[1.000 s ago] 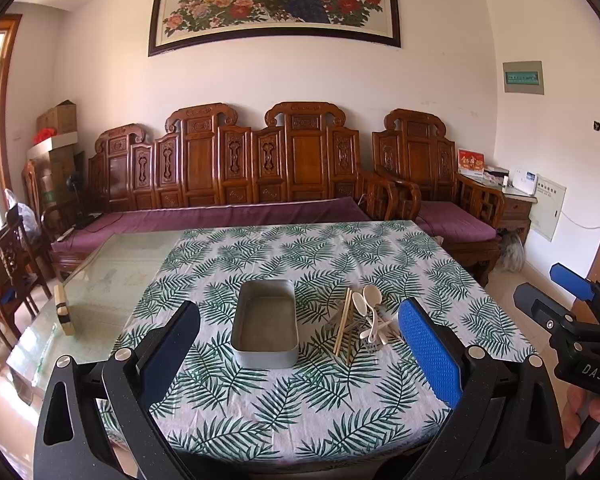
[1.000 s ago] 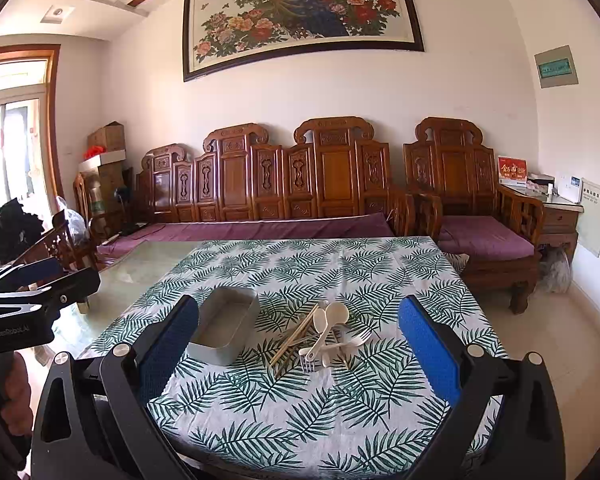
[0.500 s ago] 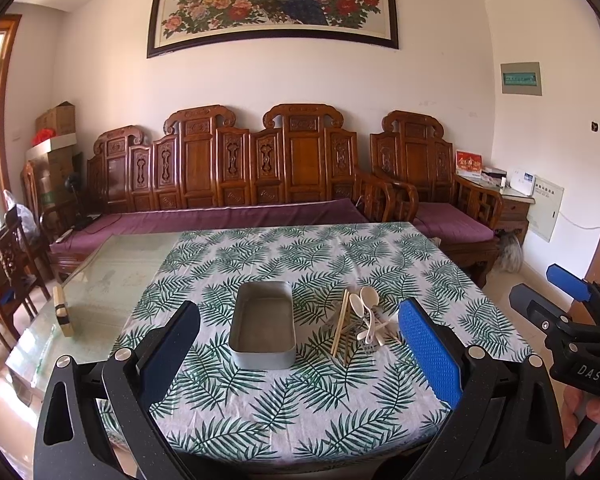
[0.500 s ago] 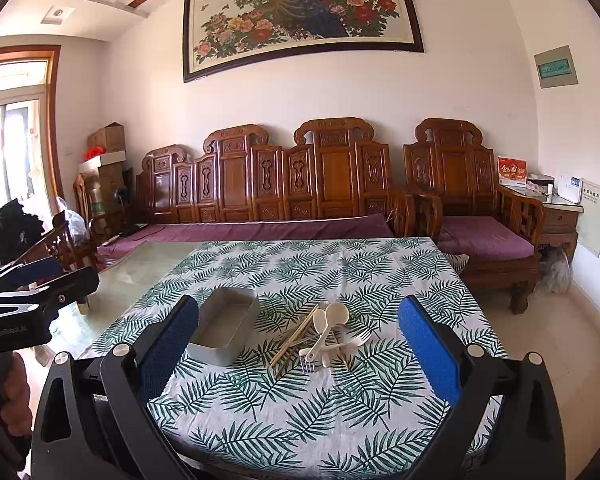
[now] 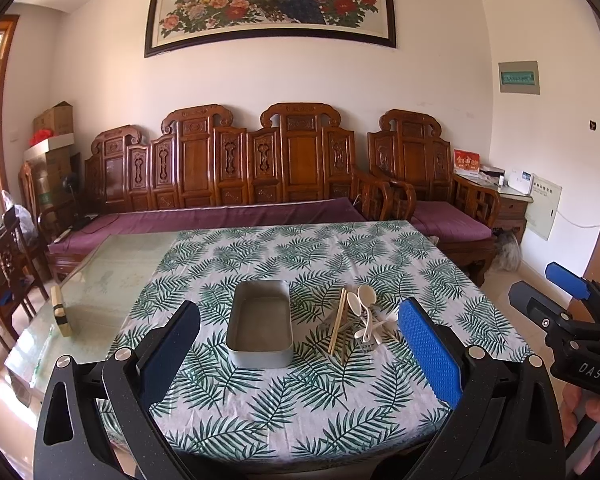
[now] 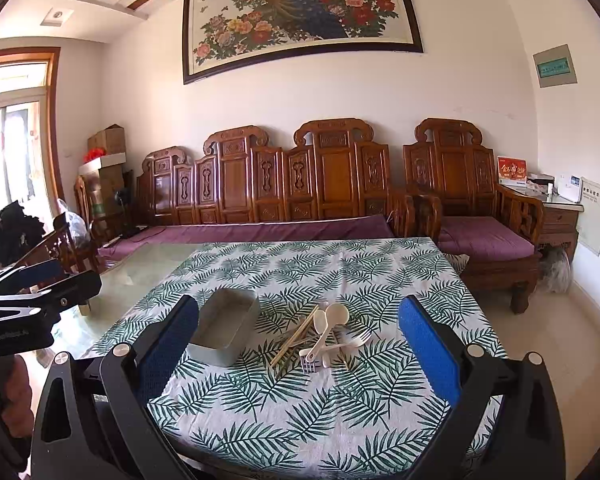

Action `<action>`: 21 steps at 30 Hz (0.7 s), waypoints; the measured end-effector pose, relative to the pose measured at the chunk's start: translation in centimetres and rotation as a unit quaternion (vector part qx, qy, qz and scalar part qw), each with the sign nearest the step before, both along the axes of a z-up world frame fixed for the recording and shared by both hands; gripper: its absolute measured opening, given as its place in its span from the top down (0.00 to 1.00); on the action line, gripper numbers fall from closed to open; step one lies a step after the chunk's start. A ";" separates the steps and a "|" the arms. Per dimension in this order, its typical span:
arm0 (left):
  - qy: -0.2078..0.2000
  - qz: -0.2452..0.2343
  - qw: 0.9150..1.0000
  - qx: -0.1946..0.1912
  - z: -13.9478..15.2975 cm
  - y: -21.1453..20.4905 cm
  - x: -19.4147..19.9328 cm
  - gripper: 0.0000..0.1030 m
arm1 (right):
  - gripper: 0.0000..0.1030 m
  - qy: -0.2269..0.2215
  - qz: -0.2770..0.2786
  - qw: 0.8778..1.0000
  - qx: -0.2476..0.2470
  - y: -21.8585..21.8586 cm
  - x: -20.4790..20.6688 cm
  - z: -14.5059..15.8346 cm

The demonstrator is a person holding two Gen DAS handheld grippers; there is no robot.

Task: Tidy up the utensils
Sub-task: 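Reach the right gripper into the utensil pile and grasp a white plastic spoon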

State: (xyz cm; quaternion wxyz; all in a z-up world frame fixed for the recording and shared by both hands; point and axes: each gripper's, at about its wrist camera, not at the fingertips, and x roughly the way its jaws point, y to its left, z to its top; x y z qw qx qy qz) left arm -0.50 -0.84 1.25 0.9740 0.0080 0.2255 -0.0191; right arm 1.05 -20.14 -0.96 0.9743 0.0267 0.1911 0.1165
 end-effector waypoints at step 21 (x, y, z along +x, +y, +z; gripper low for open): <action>0.088 -0.048 0.995 0.003 -6.3 -0.1 8.2 0.07 | 0.17 0.051 0.016 0.998 -0.017 -0.7 8.2 -5.5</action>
